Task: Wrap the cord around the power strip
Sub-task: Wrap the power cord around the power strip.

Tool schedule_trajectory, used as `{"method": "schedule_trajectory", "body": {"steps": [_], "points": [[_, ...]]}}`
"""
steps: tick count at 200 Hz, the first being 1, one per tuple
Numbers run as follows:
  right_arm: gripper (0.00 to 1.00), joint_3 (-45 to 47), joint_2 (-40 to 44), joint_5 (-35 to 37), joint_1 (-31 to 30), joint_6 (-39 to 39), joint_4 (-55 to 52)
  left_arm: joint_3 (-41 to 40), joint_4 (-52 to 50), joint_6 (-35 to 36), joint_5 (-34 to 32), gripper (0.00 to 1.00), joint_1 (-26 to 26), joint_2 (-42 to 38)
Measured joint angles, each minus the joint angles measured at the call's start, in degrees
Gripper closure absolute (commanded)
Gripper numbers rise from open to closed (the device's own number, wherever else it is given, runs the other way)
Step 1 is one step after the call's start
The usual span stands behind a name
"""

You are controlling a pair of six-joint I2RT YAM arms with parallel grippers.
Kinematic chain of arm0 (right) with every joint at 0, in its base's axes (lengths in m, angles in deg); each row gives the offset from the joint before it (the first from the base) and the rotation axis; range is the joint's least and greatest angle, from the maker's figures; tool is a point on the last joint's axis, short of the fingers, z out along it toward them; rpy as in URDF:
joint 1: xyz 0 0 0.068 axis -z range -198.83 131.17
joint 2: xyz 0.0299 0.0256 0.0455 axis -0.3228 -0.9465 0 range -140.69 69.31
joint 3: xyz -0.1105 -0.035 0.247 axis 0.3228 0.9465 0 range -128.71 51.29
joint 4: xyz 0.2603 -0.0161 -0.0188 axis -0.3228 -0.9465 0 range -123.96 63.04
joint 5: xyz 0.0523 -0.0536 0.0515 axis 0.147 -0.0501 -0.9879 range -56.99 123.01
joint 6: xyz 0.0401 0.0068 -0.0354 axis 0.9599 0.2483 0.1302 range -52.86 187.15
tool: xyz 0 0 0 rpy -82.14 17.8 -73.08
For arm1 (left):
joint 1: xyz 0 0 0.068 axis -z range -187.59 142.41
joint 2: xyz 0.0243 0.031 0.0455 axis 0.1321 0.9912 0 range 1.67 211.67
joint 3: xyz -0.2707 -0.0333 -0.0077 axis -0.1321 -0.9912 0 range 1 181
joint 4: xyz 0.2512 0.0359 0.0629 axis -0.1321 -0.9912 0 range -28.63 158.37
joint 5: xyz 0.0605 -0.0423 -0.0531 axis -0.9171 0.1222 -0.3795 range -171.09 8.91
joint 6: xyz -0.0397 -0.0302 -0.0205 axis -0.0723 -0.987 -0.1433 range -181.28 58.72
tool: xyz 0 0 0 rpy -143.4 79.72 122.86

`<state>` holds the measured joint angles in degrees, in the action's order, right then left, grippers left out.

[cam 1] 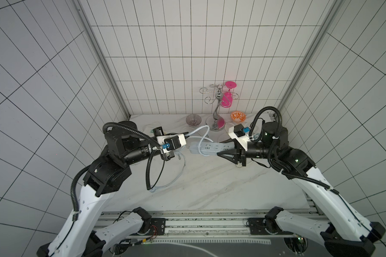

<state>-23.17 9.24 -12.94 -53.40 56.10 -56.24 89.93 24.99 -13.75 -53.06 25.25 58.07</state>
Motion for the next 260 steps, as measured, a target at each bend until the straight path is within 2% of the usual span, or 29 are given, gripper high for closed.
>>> {"method": "schedule_trajectory", "body": {"steps": [70,108,127,145,159,179,213,260], "points": [[1.0,-0.4,2.1,-17.5,0.0,-1.5,-7.8,0.6,-2.0,2.5,-2.7,1.0,2.6,-0.8],[1.0,-0.3,2.5,-23.6,0.1,-1.5,-8.8,0.1,-1.9,4.0,-5.4,1.0,3.8,-1.0],[1.0,3.6,5.4,-27.1,-0.2,6.5,1.8,-1.2,-1.2,4.1,-5.3,1.0,4.1,-1.0],[1.0,12.5,10.4,-29.5,-1.0,22.1,23.2,-2.4,-0.2,3.6,-4.1,1.0,4.2,-0.5],[1.0,16.2,11.3,-30.8,-1.5,33.4,38.7,-3.2,0.9,2.8,-2.8,1.0,4.2,0.2],[1.0,16.5,10.3,-31.1,-2.4,42.4,52.6,-4.5,3.2,1.2,-0.2,1.0,3.8,1.4],[1.0,16.3,9.7,-29.5,-3.0,47.2,62.6,-9.3,8.2,-2.8,5.9,1.0,0.7,1.2],[1.0,15.0,6.5,-22.0,-3.1,44.3,67.5,-15.1,13.0,-8.1,9.6,1.0,-0.5,-1.7]]}}
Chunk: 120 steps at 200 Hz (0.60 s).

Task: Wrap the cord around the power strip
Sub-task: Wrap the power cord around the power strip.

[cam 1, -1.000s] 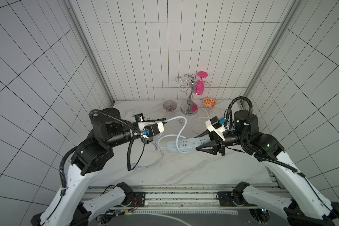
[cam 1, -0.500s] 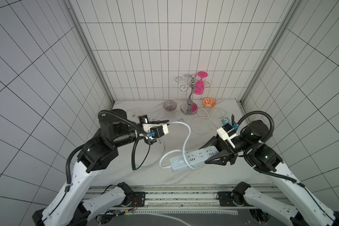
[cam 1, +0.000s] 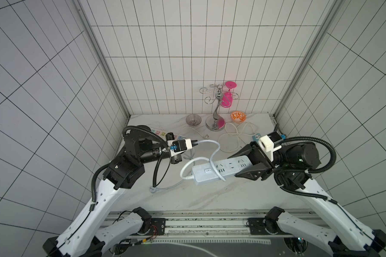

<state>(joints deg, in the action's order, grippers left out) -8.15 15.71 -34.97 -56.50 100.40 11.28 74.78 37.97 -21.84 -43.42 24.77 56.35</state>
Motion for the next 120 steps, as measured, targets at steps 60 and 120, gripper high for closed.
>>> {"method": "schedule_trajectory", "body": {"steps": [60,120], "points": [[1.0,0.0,-1.3,18.9,-0.5,-9.3,4.8,-1.9,2.7,-4.2,1.5,1.0,-0.4,-4.6],[1.0,-0.1,-3.7,41.2,-0.7,-17.8,1.0,-2.3,5.8,-7.7,2.7,1.0,-0.6,-4.5]]}}
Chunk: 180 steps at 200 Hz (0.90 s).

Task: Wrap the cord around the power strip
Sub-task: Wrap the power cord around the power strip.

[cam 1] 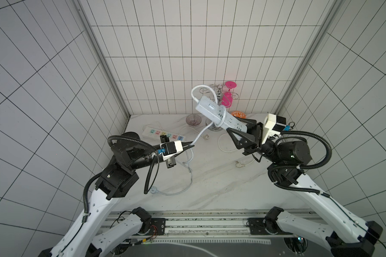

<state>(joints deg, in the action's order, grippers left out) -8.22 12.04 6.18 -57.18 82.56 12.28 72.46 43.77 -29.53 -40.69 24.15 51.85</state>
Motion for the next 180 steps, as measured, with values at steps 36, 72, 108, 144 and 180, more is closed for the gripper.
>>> {"method": "schedule_trajectory", "body": {"steps": [36,72,108,144,180], "points": [[1.0,-1.6,-3.8,9.0,-0.1,-3.4,-4.9,-1.0,1.4,-1.4,0.3,1.0,0.0,1.3],[1.0,-7.5,-8.5,14.6,-1.0,-8.5,-14.4,-1.2,2.5,-2.2,0.4,1.0,-0.1,2.9],[1.0,-18.1,-13.6,18.0,-2.4,-15.9,-28.8,0.2,1.2,-1.2,0.1,1.0,-0.1,4.5],[1.0,-21.8,-14.8,18.6,-2.7,-23.5,-42.0,4.9,-3.7,2.9,-1.9,1.0,-0.1,6.4],[1.0,-21.8,-13.2,16.6,-2.7,-28.4,-54.6,7.5,-9.4,7.3,-5.7,1.0,1.1,6.6]]}}
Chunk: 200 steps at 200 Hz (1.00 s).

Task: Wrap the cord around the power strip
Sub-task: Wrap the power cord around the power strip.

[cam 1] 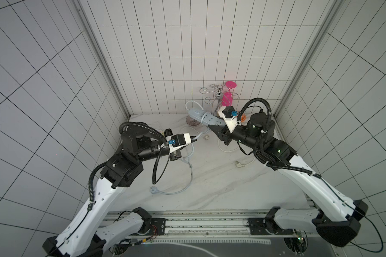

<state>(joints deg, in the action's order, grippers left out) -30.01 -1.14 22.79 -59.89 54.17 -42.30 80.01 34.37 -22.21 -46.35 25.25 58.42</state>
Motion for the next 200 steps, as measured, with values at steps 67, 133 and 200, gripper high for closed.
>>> {"method": "schedule_trajectory", "body": {"steps": [67,133,200], "points": [[1.0,-3.1,2.6,-1.9,-1.4,-4.1,-21.6,0.0,-4.6,5.2,-5.4,1.0,4.2,0.0],[1.0,-7.5,2.6,-6.4,-6.7,-4.6,-39.5,-2.4,-5.7,8.7,-9.6,1.0,8.5,-0.6],[1.0,-10.0,4.2,-8.2,-13.7,0.1,-46.9,-5.4,-8.1,18.0,-15.8,1.0,11.0,-4.5]]}}
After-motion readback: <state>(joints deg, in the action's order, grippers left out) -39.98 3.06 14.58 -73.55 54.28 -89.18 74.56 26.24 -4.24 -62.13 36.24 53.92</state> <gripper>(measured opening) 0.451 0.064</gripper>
